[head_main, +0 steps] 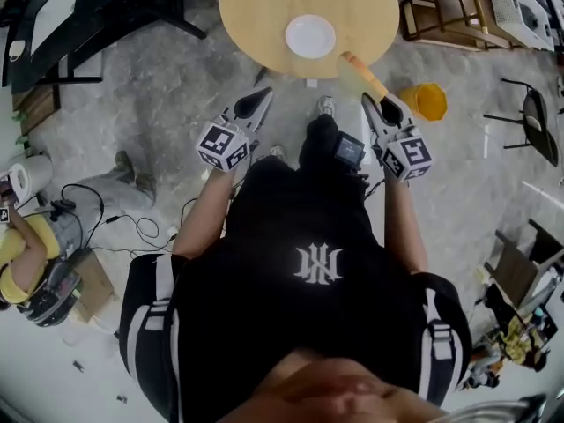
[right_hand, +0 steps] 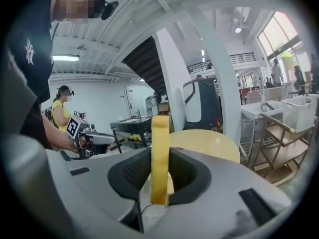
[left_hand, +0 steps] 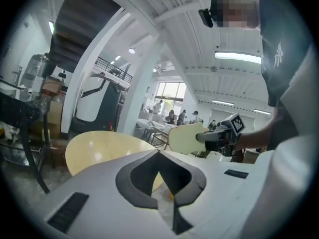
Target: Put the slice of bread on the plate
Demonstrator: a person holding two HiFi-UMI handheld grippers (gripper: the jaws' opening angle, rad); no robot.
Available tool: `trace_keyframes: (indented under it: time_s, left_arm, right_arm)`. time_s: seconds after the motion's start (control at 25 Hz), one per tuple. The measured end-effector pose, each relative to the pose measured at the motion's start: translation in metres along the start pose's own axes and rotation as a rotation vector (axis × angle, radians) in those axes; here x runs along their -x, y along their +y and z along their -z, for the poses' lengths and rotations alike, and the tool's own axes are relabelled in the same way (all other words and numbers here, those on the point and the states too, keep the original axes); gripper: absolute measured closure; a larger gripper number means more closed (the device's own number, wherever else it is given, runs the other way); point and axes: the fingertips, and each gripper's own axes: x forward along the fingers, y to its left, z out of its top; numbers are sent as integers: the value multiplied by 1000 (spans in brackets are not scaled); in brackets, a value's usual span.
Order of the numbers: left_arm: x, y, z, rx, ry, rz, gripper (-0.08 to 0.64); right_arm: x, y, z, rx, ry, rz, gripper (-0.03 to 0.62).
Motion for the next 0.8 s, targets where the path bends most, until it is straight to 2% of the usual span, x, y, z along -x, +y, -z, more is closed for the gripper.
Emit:
trace_keyframes:
  time_s: [0.2, 0.28, 0.4, 0.48, 0.64, 0.8]
  left_arm:
    - [-44, 30, -35, 3, 24, -86, 552]
    - [-73, 42, -56, -40, 39, -98, 552]
    - [-107, 38, -81, -134, 64, -85, 552]
    - [-122, 32, -91, -148, 68, -85, 552]
    - [-128, 18, -90, -145, 96, -109, 552]
    - [-119, 46, -67, -80, 132, -124, 552]
  right_arm:
    - [-58, -45, -33, 35, -18, -115, 503]
    - [-81, -62, -51, 50, -32, -159, 503]
    - [-101, -78, -66, 35, -50, -228, 503]
    - [-107, -85, -66, 30, -39, -271, 503]
    - [-103, -104, -55, 3, -5, -288, 503]
    - [-116, -102, -33, -29, 67, -266, 503]
